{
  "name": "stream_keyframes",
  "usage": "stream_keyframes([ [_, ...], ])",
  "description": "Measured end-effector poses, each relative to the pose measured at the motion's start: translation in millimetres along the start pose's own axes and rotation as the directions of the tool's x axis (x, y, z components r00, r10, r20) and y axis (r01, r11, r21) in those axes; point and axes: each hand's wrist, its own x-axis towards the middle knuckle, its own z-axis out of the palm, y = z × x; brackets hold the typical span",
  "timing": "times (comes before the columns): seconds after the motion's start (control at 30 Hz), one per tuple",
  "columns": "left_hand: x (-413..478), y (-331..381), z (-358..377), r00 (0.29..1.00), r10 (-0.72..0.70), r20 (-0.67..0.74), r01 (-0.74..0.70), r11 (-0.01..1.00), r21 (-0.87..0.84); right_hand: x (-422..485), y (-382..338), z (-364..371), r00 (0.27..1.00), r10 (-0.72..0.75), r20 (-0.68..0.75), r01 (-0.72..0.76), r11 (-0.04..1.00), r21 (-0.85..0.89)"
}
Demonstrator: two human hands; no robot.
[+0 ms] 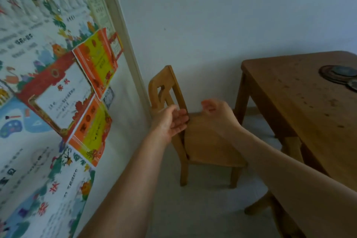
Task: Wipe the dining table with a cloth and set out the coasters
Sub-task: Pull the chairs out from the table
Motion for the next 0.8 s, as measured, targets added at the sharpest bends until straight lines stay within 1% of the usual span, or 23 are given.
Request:
stream_keyframes([
  [0.13, 49.0, 29.0, -38.5, 0.997, 0.015, -0.077, -0.014, 1.0, 0.008, 48.5, -22.2, 39.9, 0.998, 0.023, 0.059, -0.025, 0.999, 0.029],
  [0.27, 92.2, 46.3, -55.4, 0.993, 0.004, -0.12, -0.001, 1.0, 0.026, 87.9, -31.4, 69.4, 0.994, 0.023, 0.11, -0.031, 0.997, 0.073],
  [0.43, 147.5, 63.5, -55.8, 0.984, 0.009, -0.176, 0.006, 0.996, 0.086, 144.6, -35.1, 95.5, 0.985, 0.036, 0.17, -0.036, 0.999, 0.001],
  [0.53, 183.0, 73.4, -50.7, 0.988, -0.003, -0.158, 0.026, 0.989, 0.146, 177.3, -38.4, 106.2, 0.969, 0.018, 0.245, -0.008, 0.999, -0.041],
  [0.6, 204.1, 79.6, -46.3, 0.988, -0.014, -0.153, 0.043, 0.982, 0.185, 200.0, -38.7, 115.6, 0.965, 0.022, 0.262, -0.013, 0.999, -0.037],
  [0.67, 220.4, 83.4, -44.1, 0.985, -0.051, -0.163, 0.087, 0.971, 0.223, 216.1, -39.6, 124.8, 0.946, 0.027, 0.324, -0.002, 0.997, -0.077],
  [0.73, 241.6, 87.9, -44.0, 0.984, -0.059, -0.167, 0.105, 0.955, 0.278, 229.2, -39.4, 134.0, 0.916, 0.024, 0.401, 0.024, 0.993, -0.115],
  [0.8, 259.9, 94.0, -44.2, 0.983, -0.061, -0.172, 0.118, 0.931, 0.344, 236.4, -36.5, 143.3, 0.903, 0.022, 0.429, 0.026, 0.994, -0.106],
])
